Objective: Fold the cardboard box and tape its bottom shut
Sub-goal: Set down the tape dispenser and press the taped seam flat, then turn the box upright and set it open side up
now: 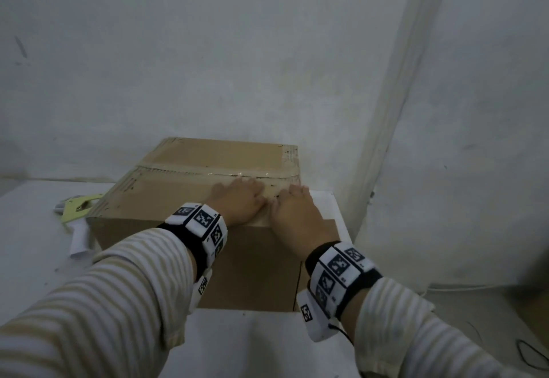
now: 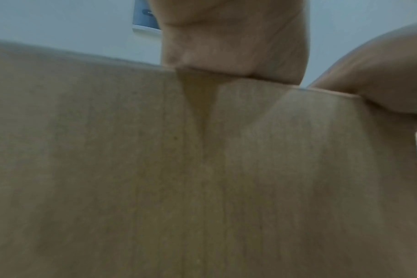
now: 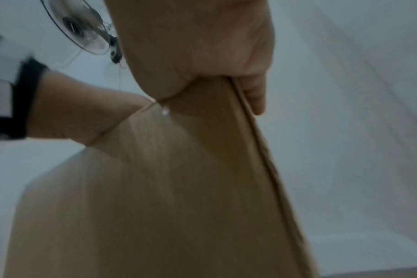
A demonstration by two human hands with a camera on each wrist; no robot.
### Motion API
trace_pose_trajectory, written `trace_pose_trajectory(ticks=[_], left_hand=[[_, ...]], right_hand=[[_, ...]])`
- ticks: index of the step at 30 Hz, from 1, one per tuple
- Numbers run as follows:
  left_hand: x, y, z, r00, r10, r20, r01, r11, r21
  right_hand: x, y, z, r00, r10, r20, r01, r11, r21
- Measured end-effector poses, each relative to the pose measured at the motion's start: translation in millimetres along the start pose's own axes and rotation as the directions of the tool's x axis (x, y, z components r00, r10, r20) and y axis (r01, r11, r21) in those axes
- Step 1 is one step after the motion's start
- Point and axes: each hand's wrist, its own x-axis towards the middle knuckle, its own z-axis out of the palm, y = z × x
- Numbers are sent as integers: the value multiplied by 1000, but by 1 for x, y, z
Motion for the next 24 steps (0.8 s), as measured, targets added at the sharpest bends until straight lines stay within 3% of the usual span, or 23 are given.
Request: trace_pose_trajectory(ticks=[3, 6, 11, 14, 17, 21, 24], left_hand=[[-15, -4, 2, 988, 101, -115, -112, 989, -95], [-36, -20, 1, 973, 91, -211, -129, 977, -171], [-66, -80, -2, 909, -45, -414, -25, 987, -162], [-77, -119, 0, 864, -252, -437, 237, 967, -90], [-91, -160, 11, 750, -500, -432, 431, 866, -255], [-104, -178, 25, 691, -599, -405, 186, 689, -701], [-116, -170, 33, 694, -633, -345, 88, 549, -831]], right_hand=[[-8, 8, 6, 955, -176, -237, 179, 984, -7], [-12, 17, 14, 932, -222, -285, 201, 974, -102], [-20, 9, 15, 936, 35, -351, -27, 999, 27], [-21, 3, 17, 900, 216, -379, -150, 969, 196], [-22, -10, 20, 860, 359, -363, -234, 909, 344], [-20, -26, 23, 782, 535, -320, -314, 781, 539], [-26, -31, 29, 758, 570, -318, -267, 716, 645]])
